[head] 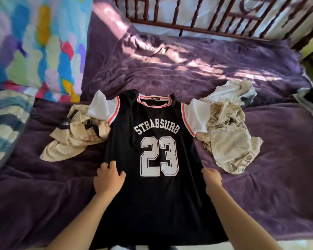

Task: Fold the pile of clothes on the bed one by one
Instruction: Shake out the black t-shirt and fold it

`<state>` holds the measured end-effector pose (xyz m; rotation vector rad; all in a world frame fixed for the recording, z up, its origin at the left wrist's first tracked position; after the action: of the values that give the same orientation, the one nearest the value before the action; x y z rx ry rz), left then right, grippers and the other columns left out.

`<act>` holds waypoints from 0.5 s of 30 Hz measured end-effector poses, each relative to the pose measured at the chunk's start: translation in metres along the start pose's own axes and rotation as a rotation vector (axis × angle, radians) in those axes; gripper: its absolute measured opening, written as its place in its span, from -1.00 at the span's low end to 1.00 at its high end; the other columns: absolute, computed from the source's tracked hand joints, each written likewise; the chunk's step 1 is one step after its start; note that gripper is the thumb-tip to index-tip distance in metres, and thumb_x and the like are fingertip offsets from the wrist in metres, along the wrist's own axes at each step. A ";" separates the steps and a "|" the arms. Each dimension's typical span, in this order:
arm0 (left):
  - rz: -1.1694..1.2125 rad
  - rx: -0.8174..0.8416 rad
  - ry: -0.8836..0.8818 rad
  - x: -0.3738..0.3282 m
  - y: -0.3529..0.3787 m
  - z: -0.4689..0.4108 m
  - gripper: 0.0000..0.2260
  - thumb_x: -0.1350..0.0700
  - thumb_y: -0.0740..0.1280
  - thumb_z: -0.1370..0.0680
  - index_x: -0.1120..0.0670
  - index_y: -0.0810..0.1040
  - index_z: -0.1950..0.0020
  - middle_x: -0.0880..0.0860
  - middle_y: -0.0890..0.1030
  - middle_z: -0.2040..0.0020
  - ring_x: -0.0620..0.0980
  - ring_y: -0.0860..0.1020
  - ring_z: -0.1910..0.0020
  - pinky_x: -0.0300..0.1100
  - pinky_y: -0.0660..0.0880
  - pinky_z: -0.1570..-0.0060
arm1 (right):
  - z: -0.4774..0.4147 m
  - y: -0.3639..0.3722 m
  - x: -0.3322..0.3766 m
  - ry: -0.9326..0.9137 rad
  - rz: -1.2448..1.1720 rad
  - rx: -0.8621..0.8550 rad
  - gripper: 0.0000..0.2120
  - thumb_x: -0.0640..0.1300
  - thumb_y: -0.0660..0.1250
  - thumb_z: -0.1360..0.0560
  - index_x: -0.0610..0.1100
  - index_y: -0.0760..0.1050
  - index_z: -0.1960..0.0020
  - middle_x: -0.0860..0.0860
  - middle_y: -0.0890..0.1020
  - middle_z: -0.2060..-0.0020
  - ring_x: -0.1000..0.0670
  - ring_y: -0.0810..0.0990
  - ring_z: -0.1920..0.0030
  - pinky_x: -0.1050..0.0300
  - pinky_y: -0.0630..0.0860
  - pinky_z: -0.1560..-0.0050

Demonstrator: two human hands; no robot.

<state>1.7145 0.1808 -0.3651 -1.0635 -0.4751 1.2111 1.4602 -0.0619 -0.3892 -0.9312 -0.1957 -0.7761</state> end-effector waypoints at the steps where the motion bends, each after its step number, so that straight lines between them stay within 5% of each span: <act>1: 0.000 0.006 0.001 -0.004 0.002 -0.003 -0.56 -0.07 0.19 -0.58 0.05 0.26 -0.41 0.10 0.32 -0.36 0.10 0.36 -0.29 -0.05 0.41 -0.12 | -0.009 0.006 0.008 -0.012 -0.037 0.027 -0.84 -0.19 0.25 -0.45 -0.20 0.55 0.26 -0.19 0.57 0.15 -0.18 0.55 0.09 0.00 0.49 0.05; 6: 0.288 -0.013 -0.049 -0.028 0.020 -0.018 -0.59 0.01 0.23 -0.57 0.08 0.31 -0.40 0.11 0.31 -0.37 0.09 0.35 -0.29 -0.02 0.38 -0.19 | -0.066 0.036 0.058 -0.066 -0.131 0.153 -0.67 -0.21 0.30 -0.50 -0.15 0.27 0.39 -0.06 0.29 0.48 -0.01 0.25 0.47 0.13 0.19 0.42; 9: 0.443 -0.062 -0.053 -0.044 0.036 -0.024 -0.62 0.07 0.26 -0.57 0.11 0.36 -0.37 0.12 0.32 -0.36 0.06 0.37 -0.28 -0.04 0.39 -0.22 | -0.099 0.053 0.095 -0.033 -0.265 0.241 -0.76 -0.15 0.35 -0.49 -0.17 0.39 0.30 -0.05 0.43 0.39 0.00 0.41 0.38 0.18 0.38 0.37; 12: 0.492 -0.070 -0.083 -0.054 0.051 -0.027 -0.63 0.09 0.26 -0.57 0.12 0.37 -0.37 0.11 0.32 -0.35 0.05 0.38 -0.29 -0.06 0.39 -0.25 | -0.134 0.067 0.115 0.070 -0.518 0.346 -0.80 -0.06 0.43 -0.41 -0.16 0.48 0.17 -0.06 0.59 0.27 -0.07 0.59 0.23 0.06 0.59 0.08; 15: 0.502 -0.065 -0.129 -0.059 0.057 -0.028 -0.63 0.08 0.26 -0.57 0.12 0.38 -0.36 0.12 0.33 -0.35 0.07 0.40 -0.27 -0.04 0.39 -0.23 | -0.155 0.064 0.125 0.116 -0.694 0.427 -0.86 -0.07 0.30 -0.52 -0.10 0.41 0.16 0.03 0.57 0.55 0.09 0.55 0.53 0.29 0.51 0.46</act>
<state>1.6876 0.1141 -0.4135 -1.2056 -0.3562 1.7234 1.5674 -0.2244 -0.4652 -0.3963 -0.5762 -1.3586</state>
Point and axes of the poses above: each hand's wrist, its own z-axis away from the middle knuckle, its own y-axis out of the palm, x = y × z, the point moved 5 cm from there along -z, towards the middle knuckle
